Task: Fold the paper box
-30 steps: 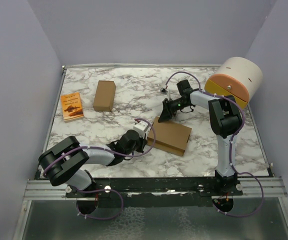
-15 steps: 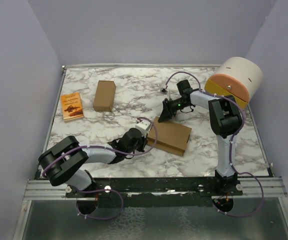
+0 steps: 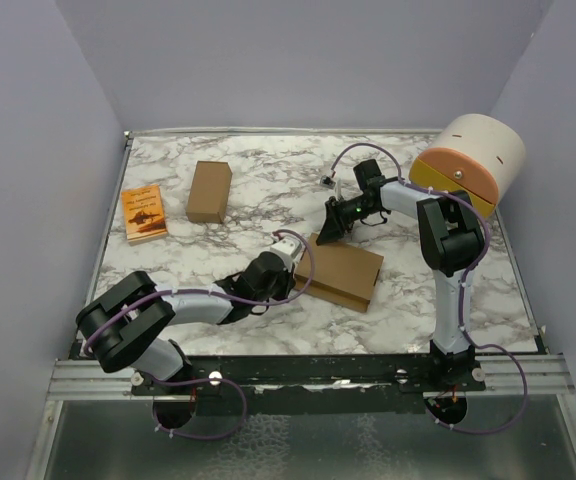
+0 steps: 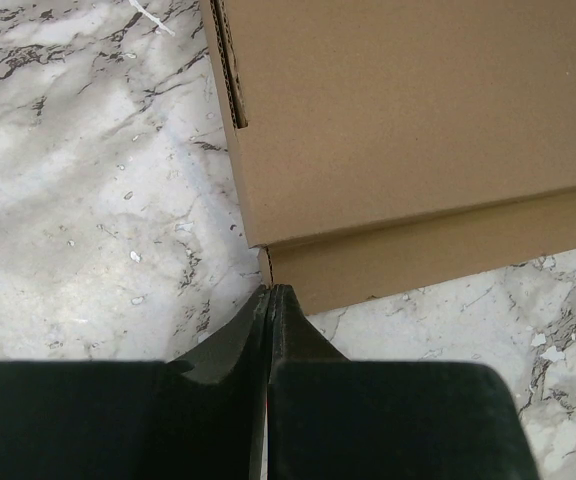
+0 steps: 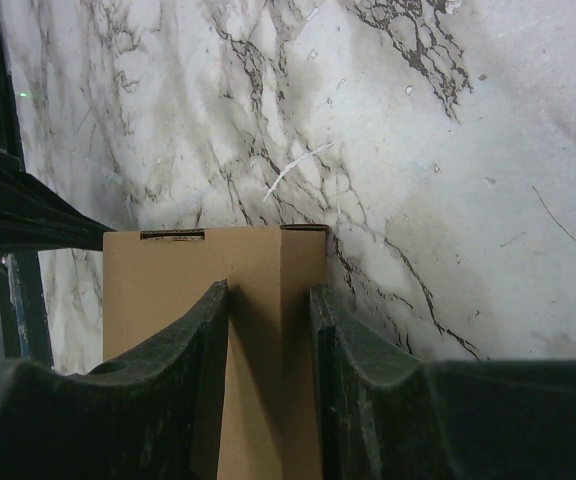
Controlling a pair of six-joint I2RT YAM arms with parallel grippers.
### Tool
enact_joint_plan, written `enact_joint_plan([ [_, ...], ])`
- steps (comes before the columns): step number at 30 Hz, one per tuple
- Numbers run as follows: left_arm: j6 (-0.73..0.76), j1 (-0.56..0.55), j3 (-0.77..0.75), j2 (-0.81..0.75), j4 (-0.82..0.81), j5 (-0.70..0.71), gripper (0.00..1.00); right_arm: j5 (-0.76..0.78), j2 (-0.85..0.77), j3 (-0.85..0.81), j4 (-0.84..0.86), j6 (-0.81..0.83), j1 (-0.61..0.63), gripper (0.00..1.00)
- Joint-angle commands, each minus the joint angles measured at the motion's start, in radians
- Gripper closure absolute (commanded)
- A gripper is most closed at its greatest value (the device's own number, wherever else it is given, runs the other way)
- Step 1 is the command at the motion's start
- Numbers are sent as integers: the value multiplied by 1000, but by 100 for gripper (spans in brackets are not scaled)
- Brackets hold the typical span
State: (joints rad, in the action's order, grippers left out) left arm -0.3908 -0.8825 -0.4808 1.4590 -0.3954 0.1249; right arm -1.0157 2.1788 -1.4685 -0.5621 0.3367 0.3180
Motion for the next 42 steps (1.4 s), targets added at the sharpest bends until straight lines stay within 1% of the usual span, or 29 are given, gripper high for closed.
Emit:
enact_joint_plan([
  [1, -15, 20, 2, -18, -55, 22, 100, 69, 40, 34, -71, 11, 32, 71],
  [12, -34, 25, 23, -28, -80, 19, 100, 69, 42, 34, -73, 13, 32, 71],
  [23, -21, 32, -10, -27, -55, -1, 100, 68, 42, 33, -73, 13, 32, 71],
  [32, 16, 32, -76, -4, 10, -28, 100, 68, 42, 32, -73, 13, 32, 71],
  [42, 32, 35, -157, 14, 107, -11, 100, 66, 48, 31, -75, 13, 33, 71],
])
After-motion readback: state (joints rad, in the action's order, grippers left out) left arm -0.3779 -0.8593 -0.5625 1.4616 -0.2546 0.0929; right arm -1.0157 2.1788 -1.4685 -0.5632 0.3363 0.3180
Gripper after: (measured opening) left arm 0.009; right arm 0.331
